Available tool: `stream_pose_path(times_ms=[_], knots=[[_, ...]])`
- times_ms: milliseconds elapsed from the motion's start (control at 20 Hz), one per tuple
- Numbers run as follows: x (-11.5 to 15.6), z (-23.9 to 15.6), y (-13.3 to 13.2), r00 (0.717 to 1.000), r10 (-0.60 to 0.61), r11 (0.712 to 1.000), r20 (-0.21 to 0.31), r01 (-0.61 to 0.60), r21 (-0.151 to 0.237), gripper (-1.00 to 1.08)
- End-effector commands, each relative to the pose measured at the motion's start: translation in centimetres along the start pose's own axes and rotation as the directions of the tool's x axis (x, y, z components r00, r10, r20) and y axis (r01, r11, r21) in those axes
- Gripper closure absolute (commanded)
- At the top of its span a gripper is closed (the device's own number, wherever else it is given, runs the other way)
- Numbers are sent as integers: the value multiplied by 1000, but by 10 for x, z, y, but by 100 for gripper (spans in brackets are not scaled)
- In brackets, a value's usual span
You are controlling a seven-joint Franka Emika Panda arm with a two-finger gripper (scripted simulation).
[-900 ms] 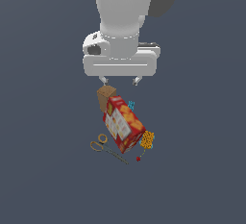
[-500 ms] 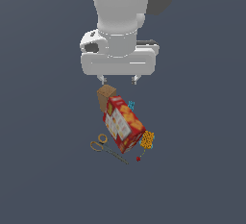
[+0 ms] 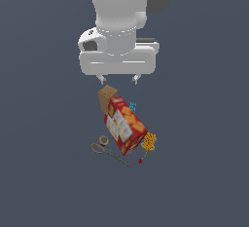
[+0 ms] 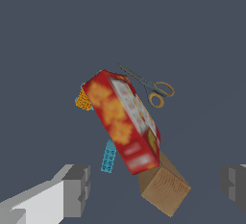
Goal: Pick up a designated object from a clutter of objects.
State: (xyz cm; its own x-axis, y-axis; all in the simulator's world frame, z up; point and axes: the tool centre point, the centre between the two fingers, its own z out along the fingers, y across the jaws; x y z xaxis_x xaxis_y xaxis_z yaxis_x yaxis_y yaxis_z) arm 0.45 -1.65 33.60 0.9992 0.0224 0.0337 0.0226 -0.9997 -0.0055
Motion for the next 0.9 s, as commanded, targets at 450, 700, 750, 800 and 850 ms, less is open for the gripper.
stream_pose_path(times_ms=[450, 700, 750, 800, 850], knots=[[-9, 15, 9, 995, -95, 995, 4, 95, -2, -92], [-19, 29, 16, 984, -180, 984, 7, 180, -3, -92], [-21, 32, 18, 980, -201, 980, 8, 201, -4, -92], [-23, 36, 20, 975, -222, 975, 9, 222, -4, -92], [-26, 39, 21, 970, -243, 970, 10, 243, -4, -92]])
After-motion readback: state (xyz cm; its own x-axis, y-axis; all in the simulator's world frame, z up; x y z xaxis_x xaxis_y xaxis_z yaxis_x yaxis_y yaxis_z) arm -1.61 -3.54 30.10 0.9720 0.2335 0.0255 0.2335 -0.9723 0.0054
